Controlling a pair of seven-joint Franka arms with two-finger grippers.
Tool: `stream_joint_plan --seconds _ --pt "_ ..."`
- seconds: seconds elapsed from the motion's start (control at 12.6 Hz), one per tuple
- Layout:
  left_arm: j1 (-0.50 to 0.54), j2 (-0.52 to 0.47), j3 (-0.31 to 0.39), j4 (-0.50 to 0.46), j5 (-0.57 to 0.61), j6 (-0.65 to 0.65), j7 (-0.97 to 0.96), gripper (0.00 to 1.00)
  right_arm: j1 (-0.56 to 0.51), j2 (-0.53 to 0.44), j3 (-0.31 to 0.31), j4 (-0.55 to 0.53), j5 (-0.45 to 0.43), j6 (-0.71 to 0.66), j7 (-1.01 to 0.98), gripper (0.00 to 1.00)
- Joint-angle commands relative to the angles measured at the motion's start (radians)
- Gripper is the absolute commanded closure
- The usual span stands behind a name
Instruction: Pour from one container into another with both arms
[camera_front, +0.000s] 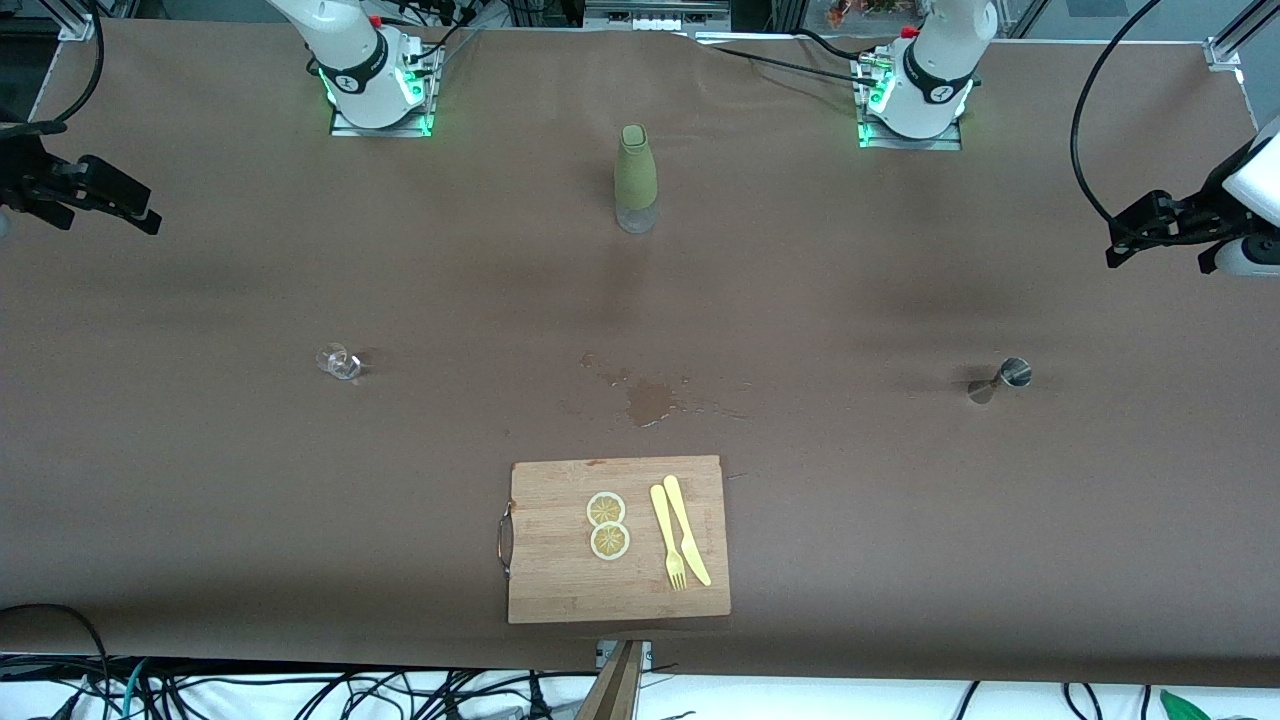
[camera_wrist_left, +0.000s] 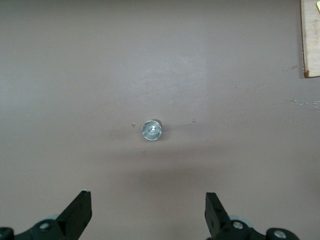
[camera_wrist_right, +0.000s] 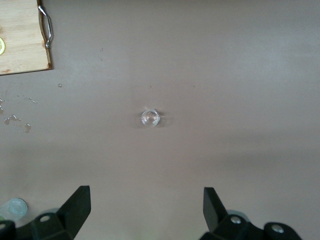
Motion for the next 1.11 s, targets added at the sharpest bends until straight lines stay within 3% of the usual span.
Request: stream_joint_plan --seconds 0.0,1.03 --pt "-0.004 -0.020 0.004 -0.012 -0.019 -0.016 0.023 0.00 -0.009 -0.006 0.010 -0.013 -0.015 0.011 0.000 0.00" --pt "0.004 -0.037 -0.003 -0.025 -0.060 -0.052 0.023 0.00 -0.011 0.000 0.002 -0.013 -0.009 0.000 -0.052 0.00"
